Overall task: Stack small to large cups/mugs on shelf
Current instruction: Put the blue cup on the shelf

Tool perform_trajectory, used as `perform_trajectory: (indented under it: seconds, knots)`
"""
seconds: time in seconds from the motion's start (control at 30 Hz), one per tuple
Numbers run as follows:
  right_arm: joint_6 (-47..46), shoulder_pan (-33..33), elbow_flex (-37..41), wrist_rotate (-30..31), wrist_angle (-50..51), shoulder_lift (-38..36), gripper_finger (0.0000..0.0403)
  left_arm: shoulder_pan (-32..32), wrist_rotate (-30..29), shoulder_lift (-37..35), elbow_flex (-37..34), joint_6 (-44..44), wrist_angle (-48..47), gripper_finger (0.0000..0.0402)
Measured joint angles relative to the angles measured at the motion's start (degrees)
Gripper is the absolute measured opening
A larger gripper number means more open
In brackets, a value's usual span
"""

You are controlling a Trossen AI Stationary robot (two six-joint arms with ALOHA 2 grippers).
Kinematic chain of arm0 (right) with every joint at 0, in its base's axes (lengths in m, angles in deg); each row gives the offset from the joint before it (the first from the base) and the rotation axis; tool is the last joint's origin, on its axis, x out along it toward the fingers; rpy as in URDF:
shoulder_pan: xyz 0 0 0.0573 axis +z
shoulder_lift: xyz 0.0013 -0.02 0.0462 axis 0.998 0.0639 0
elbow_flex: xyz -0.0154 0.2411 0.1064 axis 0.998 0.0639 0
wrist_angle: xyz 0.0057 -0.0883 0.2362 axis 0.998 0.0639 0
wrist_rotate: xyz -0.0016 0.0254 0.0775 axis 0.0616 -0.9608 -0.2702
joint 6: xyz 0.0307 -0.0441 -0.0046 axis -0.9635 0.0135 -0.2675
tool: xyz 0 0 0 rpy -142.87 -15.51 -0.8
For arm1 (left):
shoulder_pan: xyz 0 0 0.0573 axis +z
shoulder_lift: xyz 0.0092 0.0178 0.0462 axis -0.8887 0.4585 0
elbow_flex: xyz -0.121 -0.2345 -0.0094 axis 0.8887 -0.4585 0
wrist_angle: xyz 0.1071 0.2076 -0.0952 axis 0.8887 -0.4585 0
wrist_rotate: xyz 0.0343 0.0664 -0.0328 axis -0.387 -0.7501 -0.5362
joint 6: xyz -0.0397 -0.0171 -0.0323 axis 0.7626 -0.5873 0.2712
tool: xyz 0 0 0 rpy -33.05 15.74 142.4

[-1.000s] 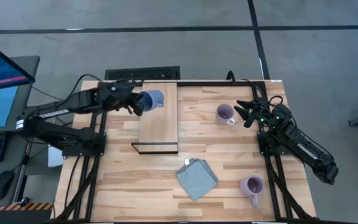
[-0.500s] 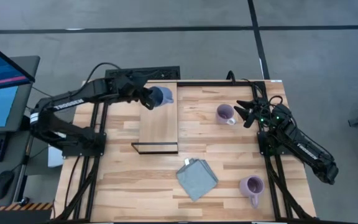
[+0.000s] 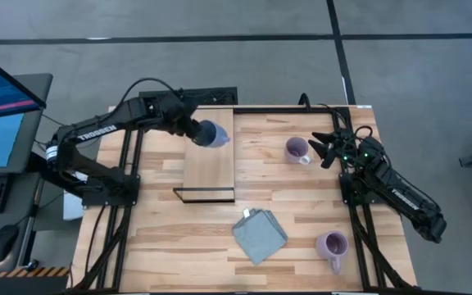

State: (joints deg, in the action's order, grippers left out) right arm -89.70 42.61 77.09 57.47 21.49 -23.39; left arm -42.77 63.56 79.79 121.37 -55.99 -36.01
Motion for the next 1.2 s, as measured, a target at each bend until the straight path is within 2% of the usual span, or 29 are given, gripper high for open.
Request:
perform_trajectory:
  seconds: [0.23, 0.47, 0.93, 1.2]
  knots:
    - [0.90, -0.02, 0.00, 0.00, 0.01, -0.02, 0.0260, -2.54, -0.99, 0.53, -0.02, 8.90, -6.87, 0.0005]
    - [1.55, -0.02, 0.00, 0.02, 0.01, -0.02, 0.0260, -5.40, 2.17, 2.81, -0.02, 14.51, -8.15, 0.0005]
    - [1.66, 0.01, 0.00, 0.02, 0.01, 0.53, 0.0260, -8.77, 5.92, 10.59, -0.07, 22.13, -12.24, 0.0005]
    - [1.64, 0.22, 0.00, -0.02, 0.01, 0.85, 0.0260, -11.11, 7.42, 14.44, -0.07, 23.64, -14.97, 0.0005]
